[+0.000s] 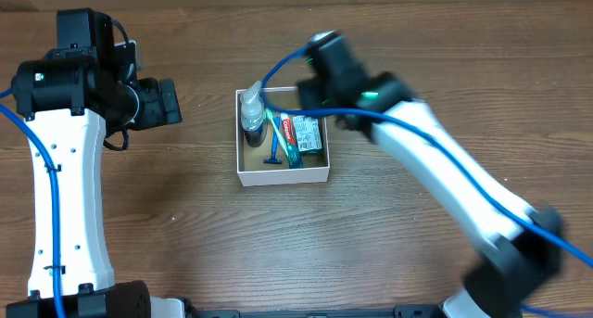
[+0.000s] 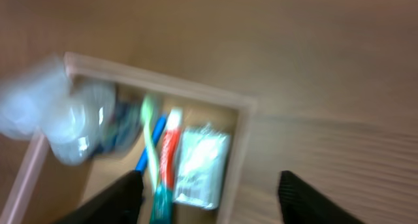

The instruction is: Pack container

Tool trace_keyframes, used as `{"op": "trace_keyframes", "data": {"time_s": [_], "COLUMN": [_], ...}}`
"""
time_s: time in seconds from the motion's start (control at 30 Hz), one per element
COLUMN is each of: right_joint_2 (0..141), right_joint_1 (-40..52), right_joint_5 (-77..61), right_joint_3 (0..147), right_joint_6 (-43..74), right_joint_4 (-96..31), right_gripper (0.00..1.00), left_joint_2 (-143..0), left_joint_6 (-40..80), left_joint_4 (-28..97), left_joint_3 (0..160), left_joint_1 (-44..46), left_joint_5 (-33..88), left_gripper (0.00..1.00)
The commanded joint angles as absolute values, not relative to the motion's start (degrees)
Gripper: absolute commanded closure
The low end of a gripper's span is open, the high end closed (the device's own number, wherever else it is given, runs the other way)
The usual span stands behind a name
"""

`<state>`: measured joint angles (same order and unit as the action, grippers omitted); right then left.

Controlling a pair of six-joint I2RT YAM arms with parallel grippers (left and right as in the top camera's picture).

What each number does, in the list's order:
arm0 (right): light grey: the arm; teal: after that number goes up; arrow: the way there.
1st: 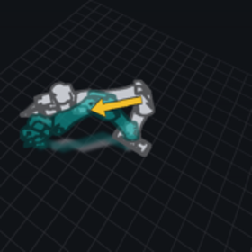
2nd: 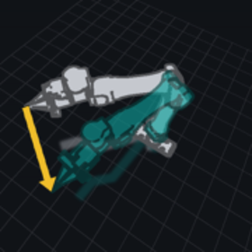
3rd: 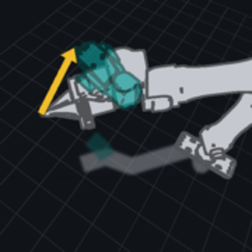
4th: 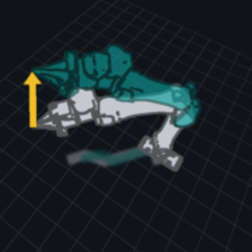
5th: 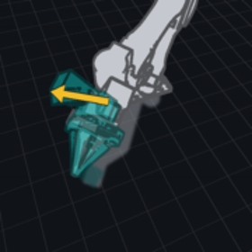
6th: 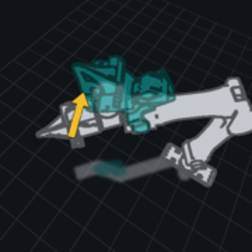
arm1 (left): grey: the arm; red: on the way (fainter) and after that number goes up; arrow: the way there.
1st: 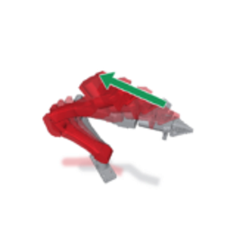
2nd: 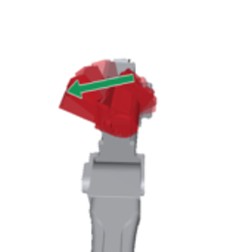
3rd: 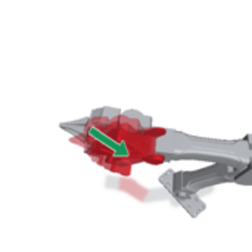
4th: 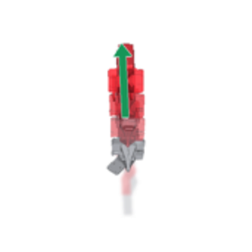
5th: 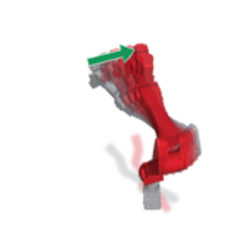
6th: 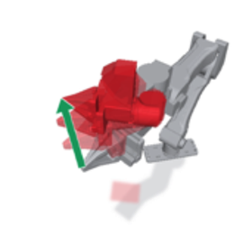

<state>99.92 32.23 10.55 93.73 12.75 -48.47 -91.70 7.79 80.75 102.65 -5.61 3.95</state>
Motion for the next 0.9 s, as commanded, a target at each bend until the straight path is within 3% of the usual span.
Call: {"op": "trace_keyframes", "data": {"time_s": [0.0, 0.07, 0.17, 0.47, 0.87], "right_joint_2": [90.11, 89.45, 89.82, 90.13, 85.84], "right_joint_1": [24.62, 19.57, 12.40, 2.63, 3.07], "right_joint_5": [15.79, 11.55, 4.34, 1.58, 5.02], "right_joint_3": [95.46, 95.44, 94.70, 94.19, 93.76], "right_joint_6": [15.09, 15.07, 15.05, 14.61, 18.28], "right_joint_4": [-48.84, -50.63, -53.56, -56.40, -65.30], "right_gripper": [0.23, 0.17, 0.00, 0.00, 0.01], "left_joint_2": [-91.77, -91.77, -92.05, -94.80, -85.86], "left_joint_6": [6.59, 4.19, -1.15, -2.66, 0.21], "left_joint_4": [78.43, 76.16, 72.84, 70.54, 74.13], "left_joint_3": [102.45, 102.45, 102.45, 102.45, 99.59], "left_joint_1": [-4.12, -2.17, 1.65, 3.77, 2.22], "left_joint_5": [4.58, 4.56, 4.05, 3.81, 6.81], "left_gripper": [0.06, 0.03, 0.00, 0.00, 0.00]}}
